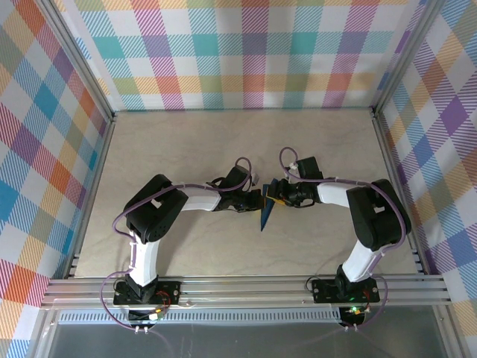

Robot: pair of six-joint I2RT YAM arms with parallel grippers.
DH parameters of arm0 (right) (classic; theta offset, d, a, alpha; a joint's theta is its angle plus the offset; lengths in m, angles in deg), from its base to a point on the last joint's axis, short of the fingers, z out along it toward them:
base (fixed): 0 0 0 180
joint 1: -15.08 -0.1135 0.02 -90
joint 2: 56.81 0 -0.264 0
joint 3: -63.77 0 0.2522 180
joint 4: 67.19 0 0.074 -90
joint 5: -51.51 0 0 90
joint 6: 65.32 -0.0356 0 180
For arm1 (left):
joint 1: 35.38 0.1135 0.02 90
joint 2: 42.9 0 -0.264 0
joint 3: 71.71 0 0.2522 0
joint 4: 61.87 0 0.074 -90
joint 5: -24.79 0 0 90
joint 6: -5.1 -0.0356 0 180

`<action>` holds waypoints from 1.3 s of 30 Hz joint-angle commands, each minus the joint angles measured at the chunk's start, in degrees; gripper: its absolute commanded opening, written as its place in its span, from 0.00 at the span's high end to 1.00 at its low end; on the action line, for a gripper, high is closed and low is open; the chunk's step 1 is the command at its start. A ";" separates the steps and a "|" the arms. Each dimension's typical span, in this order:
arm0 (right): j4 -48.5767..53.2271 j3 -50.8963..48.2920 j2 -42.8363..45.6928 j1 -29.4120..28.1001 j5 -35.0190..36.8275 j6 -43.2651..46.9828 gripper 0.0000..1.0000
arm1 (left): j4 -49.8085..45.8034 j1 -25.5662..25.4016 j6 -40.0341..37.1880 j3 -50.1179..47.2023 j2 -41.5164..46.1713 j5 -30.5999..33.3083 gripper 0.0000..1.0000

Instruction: Fold a paper plane with a square sheet of paper (fold left side to right side)

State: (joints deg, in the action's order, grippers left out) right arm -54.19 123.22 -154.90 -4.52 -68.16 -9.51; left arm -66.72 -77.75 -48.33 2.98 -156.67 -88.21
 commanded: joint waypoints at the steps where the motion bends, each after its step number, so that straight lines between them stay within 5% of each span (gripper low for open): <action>1: 3.73 0.54 1.65 0.21 1.02 1.12 0.57 | -7.47 -0.61 -0.15 -0.94 -4.18 4.55 1.00; 8: 6.25 -0.08 5.26 1.01 1.67 2.32 0.58 | -7.83 -0.58 -0.19 -0.59 -4.32 4.59 1.00; 18: 5.68 4.37 2.21 0.80 -0.54 3.08 0.80 | -8.00 -0.61 -0.28 -0.53 -4.16 4.99 1.00; 39: 6.55 5.89 -5.34 0.76 2.07 5.36 0.81 | -8.87 -0.61 -0.10 -0.63 -3.98 6.35 1.00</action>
State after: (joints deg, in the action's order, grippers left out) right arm -48.99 128.40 -159.42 -3.75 -66.65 -5.84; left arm -68.14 -77.97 -48.33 3.72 -156.76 -87.53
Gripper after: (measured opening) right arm 0.195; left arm 0.062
